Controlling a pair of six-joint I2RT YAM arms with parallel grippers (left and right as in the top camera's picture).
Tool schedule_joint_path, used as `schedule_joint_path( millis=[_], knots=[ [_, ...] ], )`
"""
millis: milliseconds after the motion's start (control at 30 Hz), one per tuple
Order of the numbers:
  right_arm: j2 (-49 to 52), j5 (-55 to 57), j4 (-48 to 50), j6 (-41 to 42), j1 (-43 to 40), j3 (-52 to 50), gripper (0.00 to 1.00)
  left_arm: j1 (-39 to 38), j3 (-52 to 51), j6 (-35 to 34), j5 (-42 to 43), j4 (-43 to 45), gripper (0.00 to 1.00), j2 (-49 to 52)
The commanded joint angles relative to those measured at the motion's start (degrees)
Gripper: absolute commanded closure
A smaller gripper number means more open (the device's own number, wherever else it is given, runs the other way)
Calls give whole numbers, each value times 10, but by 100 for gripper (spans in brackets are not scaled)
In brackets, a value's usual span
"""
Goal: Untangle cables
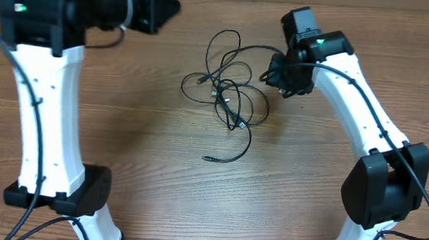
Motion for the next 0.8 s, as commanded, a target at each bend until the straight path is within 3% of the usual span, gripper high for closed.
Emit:
schedule_joint_path(
  millis=[0, 33, 167, 267, 333, 400, 667, 700, 767],
  knots=[
    [-10, -70, -1, -25, -40, 4, 47, -55, 7, -4, -37, -37, 72, 50],
    [-10, -89, -1, -38, -53, 4, 45, -71, 7, -10, -42, -48, 67, 68],
    [-11, -125, -8, -53, -101, 4, 30, -128, 7, -48, -100, -65, 62, 138],
    [-11, -161, -22, -80, -134, 4, 24, -165, 7, -95, -189, -78, 39, 184],
    [-11, -185, -30, -96, -148, 4, 22, -186, 7, -116, -230, -88, 29, 214],
    [-11, -189, -35, -98, -156, 4, 21, -200, 7, -128, -240, -87, 27, 245],
    [-11, -189, -42, -111, -157, 4, 19, -218, 7, -154, -215, -48, 28, 353],
    [-11, -189, -42, -111, -157, 4, 19, -219, 7, -154, -212, -44, 31, 359],
    [-11, -189, -43, -111, -157, 4, 18, -223, 7, -153, -210, -36, 47, 376]
  ],
)
